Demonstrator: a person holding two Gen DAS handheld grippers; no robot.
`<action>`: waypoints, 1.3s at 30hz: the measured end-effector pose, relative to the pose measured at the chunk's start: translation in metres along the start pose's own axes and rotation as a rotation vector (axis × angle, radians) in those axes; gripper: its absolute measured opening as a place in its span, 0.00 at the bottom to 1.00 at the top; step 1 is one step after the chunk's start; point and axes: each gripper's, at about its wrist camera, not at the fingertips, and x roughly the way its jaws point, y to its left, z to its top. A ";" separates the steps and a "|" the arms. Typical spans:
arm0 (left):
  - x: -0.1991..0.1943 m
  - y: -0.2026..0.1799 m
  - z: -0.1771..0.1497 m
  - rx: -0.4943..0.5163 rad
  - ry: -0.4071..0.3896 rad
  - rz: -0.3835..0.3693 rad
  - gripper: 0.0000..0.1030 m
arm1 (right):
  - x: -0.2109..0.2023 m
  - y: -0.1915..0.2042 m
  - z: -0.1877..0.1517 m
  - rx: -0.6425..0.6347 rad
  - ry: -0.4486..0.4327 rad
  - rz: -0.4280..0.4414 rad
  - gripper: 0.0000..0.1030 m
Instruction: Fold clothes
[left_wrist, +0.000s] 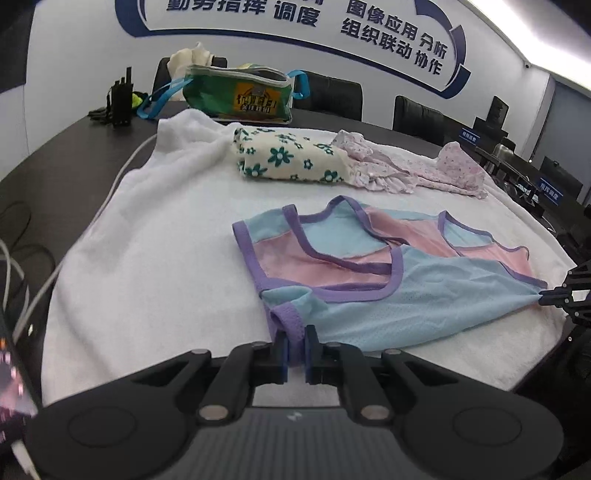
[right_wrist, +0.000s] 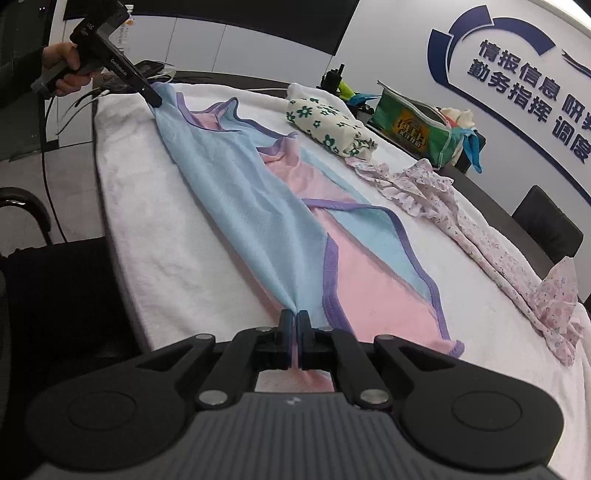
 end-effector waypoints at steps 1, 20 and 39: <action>-0.003 0.000 -0.004 -0.009 -0.001 -0.008 0.06 | -0.004 0.003 -0.001 -0.001 0.002 -0.002 0.01; -0.054 0.003 -0.023 -0.078 -0.241 0.035 0.36 | -0.036 -0.016 -0.028 0.234 -0.036 -0.058 0.14; 0.162 -0.072 0.132 0.272 0.101 -0.065 0.60 | 0.082 -0.106 0.048 0.419 0.003 -0.007 0.52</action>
